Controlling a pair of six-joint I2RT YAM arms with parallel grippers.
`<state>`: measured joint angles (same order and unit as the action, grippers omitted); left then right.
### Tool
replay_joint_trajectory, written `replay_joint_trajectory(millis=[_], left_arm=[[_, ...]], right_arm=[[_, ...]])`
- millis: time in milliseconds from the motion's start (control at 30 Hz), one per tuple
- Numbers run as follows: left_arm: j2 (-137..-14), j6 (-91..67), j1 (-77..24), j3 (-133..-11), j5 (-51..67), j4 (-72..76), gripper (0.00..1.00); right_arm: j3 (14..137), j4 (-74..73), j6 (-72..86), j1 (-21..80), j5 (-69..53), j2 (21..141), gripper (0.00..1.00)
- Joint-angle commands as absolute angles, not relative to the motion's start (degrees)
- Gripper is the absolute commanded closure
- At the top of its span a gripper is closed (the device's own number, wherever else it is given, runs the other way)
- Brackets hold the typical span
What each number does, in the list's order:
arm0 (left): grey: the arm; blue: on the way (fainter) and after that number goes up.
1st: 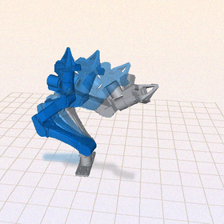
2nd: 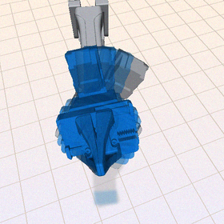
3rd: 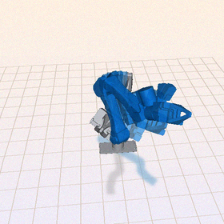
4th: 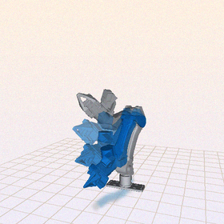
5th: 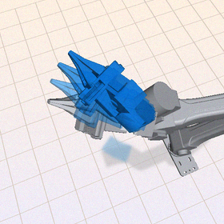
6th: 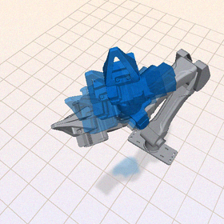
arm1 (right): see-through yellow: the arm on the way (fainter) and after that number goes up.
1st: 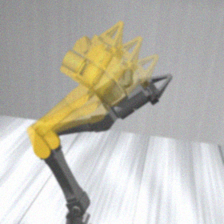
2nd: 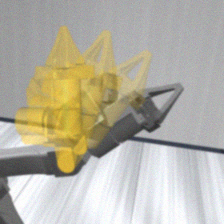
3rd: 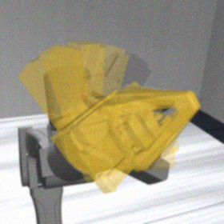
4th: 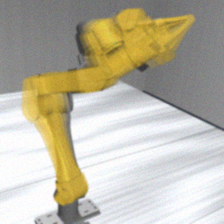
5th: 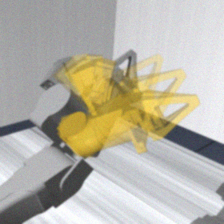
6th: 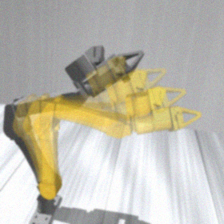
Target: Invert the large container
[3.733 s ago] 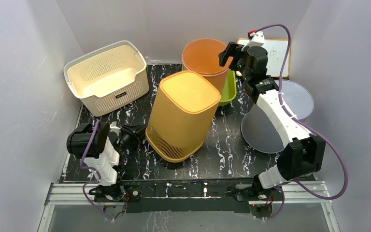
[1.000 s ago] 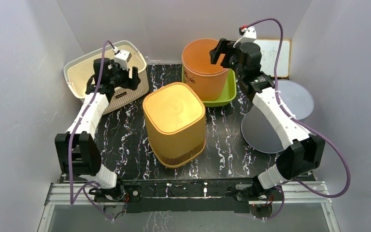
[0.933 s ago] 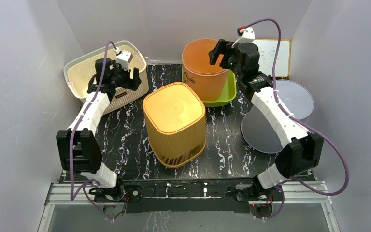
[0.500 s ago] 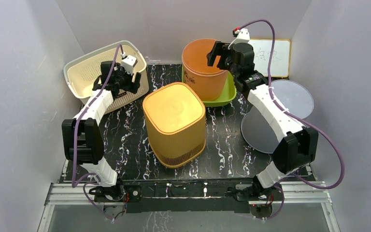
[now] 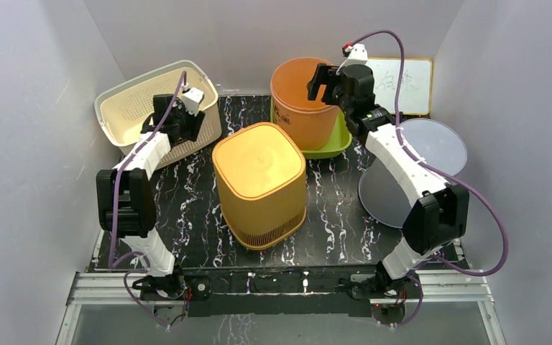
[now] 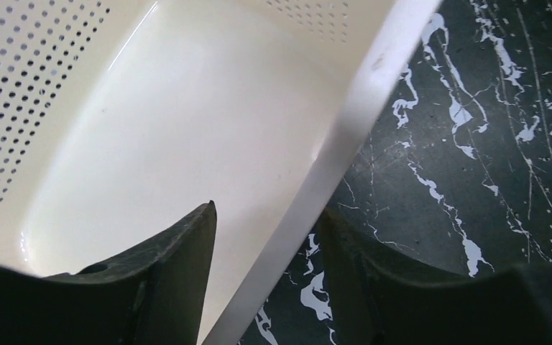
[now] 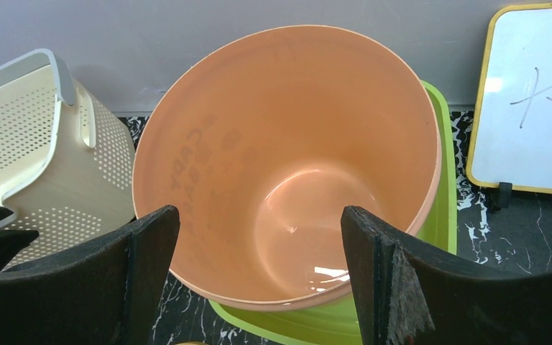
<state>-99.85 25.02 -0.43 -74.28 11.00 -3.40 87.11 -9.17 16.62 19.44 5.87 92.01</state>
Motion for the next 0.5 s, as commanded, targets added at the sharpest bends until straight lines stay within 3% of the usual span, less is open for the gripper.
replay_joint_trajectory(millis=[0, 133, 267, 467], left_arm=[[-100.64, 24.87, 0.28, -74.12, 7.18, -1.60, 0.51], [-100.85, 23.22, 0.30, -73.53, 7.54, -0.18, 0.65], [-100.90, 22.05, 0.33, -73.66, 8.25, -0.48, 1.00], [-98.98, 19.31, 0.26, -73.29, 11.71, 0.78, 1.00]], right_arm=[[88.83, -5.63, 14.84, 19.60, 7.17, 91.43, 0.18], [88.60, -5.33, 14.55, 19.60, 7.43, 91.74, 0.18], [88.62, -5.27, 14.33, 19.60, 7.64, 92.18, 0.18], [88.01, -4.83, 14.37, 19.50, 7.90, 92.34, 0.18]])
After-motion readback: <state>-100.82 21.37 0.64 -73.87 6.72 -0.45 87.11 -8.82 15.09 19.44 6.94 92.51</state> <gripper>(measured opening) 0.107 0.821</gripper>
